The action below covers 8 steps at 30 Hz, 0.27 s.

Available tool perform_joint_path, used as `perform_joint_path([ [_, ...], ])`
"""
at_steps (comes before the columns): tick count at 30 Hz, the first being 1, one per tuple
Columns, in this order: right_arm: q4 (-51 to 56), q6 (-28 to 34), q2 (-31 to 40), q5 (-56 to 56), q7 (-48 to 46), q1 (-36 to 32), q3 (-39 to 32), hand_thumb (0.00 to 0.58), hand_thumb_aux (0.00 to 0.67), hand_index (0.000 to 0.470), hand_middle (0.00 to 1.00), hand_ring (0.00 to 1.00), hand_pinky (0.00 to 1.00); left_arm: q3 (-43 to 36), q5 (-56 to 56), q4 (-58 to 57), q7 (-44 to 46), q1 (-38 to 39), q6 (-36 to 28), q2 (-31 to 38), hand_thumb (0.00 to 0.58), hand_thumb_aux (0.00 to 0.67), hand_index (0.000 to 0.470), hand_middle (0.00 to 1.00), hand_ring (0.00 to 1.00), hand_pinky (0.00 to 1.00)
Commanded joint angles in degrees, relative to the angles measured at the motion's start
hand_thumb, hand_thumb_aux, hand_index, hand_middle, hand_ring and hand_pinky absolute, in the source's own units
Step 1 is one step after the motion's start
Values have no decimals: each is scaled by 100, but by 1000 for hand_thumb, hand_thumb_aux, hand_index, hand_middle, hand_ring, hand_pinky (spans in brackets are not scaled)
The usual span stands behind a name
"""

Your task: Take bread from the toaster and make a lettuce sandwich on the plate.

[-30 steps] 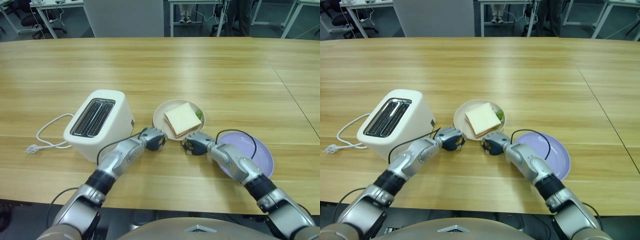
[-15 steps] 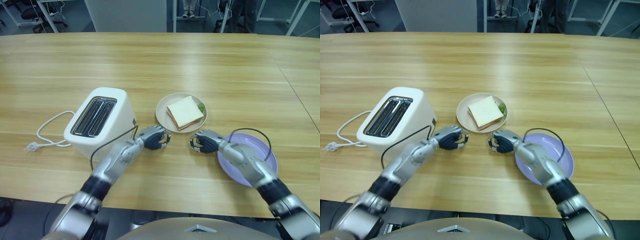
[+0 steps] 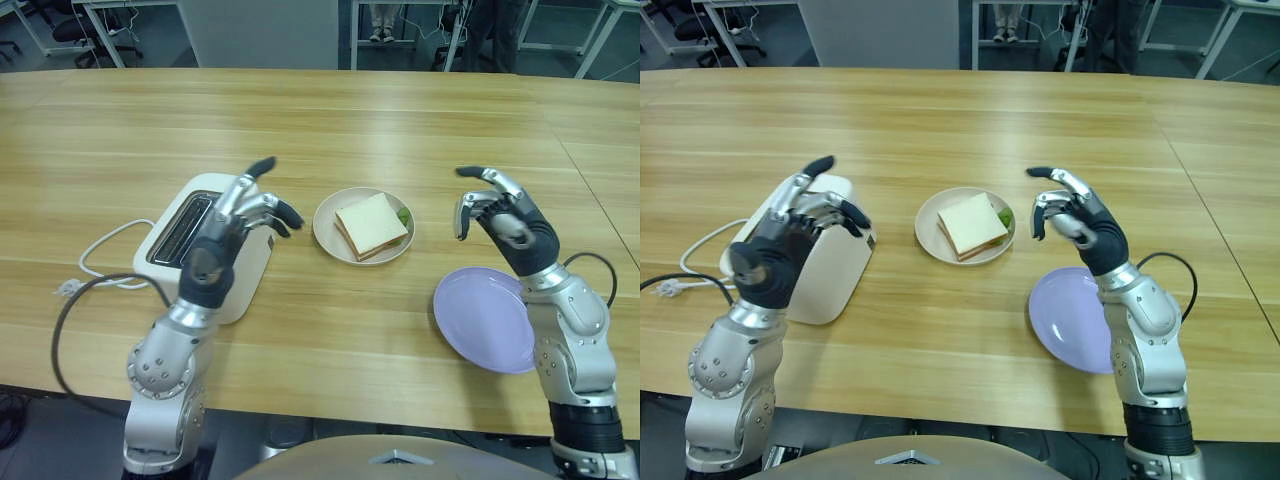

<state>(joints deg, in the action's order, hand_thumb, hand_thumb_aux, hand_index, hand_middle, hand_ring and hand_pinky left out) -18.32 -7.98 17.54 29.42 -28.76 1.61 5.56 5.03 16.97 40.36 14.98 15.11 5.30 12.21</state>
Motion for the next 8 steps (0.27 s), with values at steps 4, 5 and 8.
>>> perform_joint_path([
  [4, 508, 244, -402, 946, -132, -39, 466, 0, 0, 0, 0, 0, 0, 391, 1047, -698, 346, 138, 163, -157, 0, 0, 0, 0, 0, 0],
  [5, 550, 229, -423, 958, -171, -42, 492, 0, 0, 0, 0, 0, 0, 428, 1114, -782, 394, 123, 196, -164, 0, 0, 0, 0, 0, 0],
  [8, 605, 202, -462, 941, -259, -28, 530, 0, 0, 0, 0, 0, 0, 501, 1297, -946, 557, 111, 269, -175, 0, 0, 0, 0, 0, 0],
])
